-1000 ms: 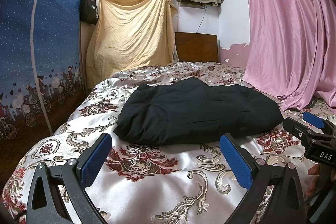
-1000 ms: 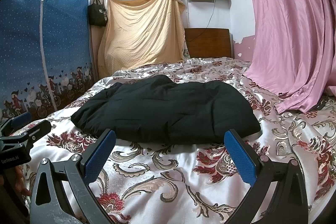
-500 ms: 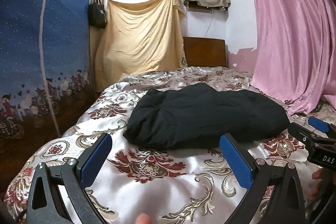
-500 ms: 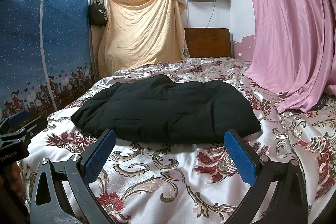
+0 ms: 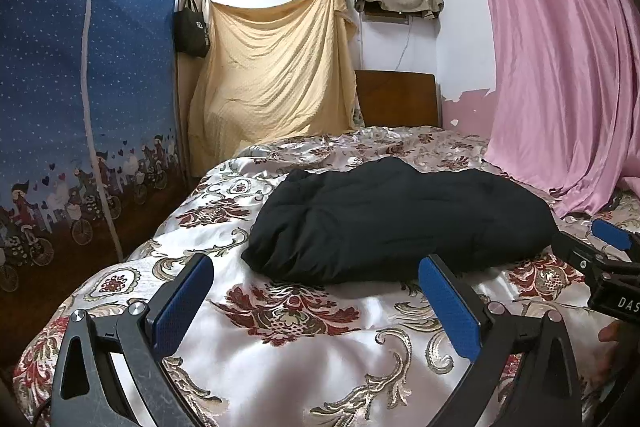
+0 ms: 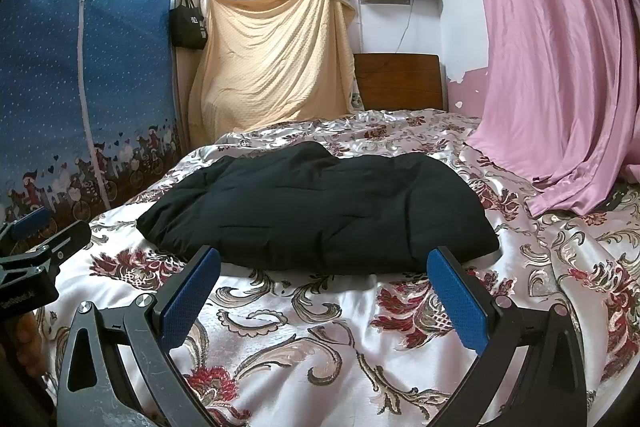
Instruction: Fold large clothes
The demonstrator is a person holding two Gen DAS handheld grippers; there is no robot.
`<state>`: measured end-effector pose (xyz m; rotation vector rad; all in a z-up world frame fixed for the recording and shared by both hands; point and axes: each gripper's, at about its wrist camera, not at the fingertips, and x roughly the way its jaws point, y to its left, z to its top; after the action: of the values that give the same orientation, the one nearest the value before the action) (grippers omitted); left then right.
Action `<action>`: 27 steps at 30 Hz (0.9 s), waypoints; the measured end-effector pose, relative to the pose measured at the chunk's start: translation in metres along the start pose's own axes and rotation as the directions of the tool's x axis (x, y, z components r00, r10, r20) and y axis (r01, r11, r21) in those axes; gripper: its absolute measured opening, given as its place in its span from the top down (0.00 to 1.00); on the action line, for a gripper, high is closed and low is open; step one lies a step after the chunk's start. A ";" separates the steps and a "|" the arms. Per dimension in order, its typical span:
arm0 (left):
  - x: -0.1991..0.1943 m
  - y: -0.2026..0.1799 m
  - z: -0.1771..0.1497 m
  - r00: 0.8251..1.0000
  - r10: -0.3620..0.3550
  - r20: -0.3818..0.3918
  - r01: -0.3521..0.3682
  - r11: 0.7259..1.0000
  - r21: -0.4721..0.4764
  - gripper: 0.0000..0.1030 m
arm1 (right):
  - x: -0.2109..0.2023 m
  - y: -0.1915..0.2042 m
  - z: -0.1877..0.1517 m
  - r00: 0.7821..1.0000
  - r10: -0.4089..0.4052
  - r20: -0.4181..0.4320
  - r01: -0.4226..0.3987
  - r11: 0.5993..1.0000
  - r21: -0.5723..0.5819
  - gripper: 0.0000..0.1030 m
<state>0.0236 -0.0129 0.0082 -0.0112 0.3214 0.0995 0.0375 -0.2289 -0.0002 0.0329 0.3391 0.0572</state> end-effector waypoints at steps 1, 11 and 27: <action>0.000 0.000 0.001 1.000 0.002 0.001 -0.002 1.000 0.000 0.00 | 0.000 0.000 -0.001 1.000 0.000 -0.001 0.000 1.000 0.000 0.01; 0.000 0.002 -0.002 1.000 0.011 0.002 -0.011 1.000 0.000 0.00 | 0.000 0.000 -0.002 1.000 0.000 -0.002 0.000 1.000 -0.002 0.01; 0.002 0.005 -0.004 1.000 0.013 -0.004 -0.013 1.000 0.000 0.00 | 0.000 0.002 -0.001 1.000 0.000 -0.004 0.000 1.000 -0.001 0.01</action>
<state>0.0234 -0.0081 0.0039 -0.0089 0.3255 0.1126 0.0372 -0.2271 -0.0015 0.0315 0.3430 0.0573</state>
